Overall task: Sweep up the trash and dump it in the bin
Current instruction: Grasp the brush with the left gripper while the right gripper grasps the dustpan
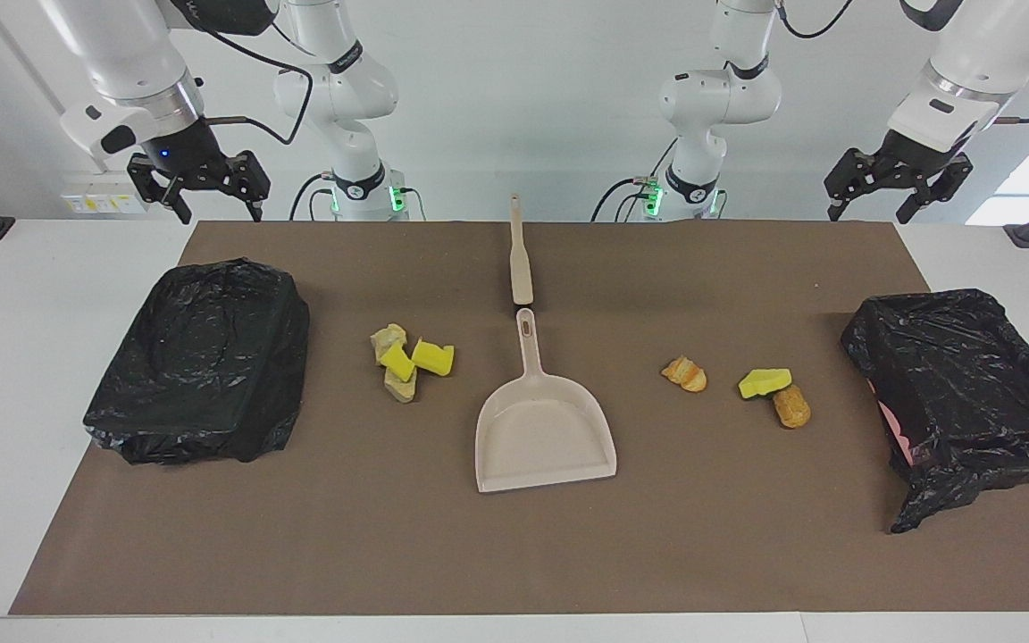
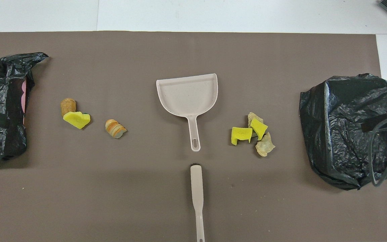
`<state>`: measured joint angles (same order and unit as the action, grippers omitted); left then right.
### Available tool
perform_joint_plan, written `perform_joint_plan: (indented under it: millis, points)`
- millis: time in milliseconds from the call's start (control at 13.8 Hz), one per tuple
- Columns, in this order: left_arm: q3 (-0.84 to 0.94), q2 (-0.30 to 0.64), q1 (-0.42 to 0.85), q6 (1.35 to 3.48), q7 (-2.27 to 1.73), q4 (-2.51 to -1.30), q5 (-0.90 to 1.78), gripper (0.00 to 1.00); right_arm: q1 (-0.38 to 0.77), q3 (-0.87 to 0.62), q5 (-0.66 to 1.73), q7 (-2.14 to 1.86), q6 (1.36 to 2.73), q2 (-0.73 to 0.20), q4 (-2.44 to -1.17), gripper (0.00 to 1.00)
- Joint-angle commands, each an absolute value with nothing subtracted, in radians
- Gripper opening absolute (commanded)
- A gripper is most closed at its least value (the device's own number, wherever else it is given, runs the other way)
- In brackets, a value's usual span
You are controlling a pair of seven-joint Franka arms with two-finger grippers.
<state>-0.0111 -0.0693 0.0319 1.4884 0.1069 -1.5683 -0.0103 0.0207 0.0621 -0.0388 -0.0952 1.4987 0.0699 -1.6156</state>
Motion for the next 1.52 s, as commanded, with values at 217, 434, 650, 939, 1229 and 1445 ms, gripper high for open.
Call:
perform_joint_plan:
  millis: [217,434,650,939,1229,1445]
  points:
    - [-0.003,-0.09,0.044,1.471,0.114,-1.591,0.001,1.0,0.026,0.06,-0.02,-0.13,1.532,0.106,-1.674,1.0]
    - [0.003,-0.092,0.101,1.48,0.104,-1.627,0.005,1.0,0.026,0.06,-0.02,-0.13,1.532,0.106,-1.674,1.0]
    - [0.003,-0.098,0.152,1.57,0.101,-1.739,0.005,1.0,0.026,0.058,-0.021,-0.13,1.532,0.103,-1.674,1.0]
    - [0.005,-0.1,0.232,1.69,0.1,-1.861,0.031,1.0,0.026,0.055,-0.021,-0.129,1.532,0.097,-1.681,1.0]
    - [0.005,-0.104,0.319,1.819,0.095,-2.009,0.046,1.0,0.052,0.051,-0.023,-0.106,1.562,0.084,-1.704,1.0]
    - [0.005,-0.109,0.414,1.897,-0.001,-2.092,0.066,1.0,0.074,0.051,-0.026,-0.06,1.566,0.068,-1.707,1.0]
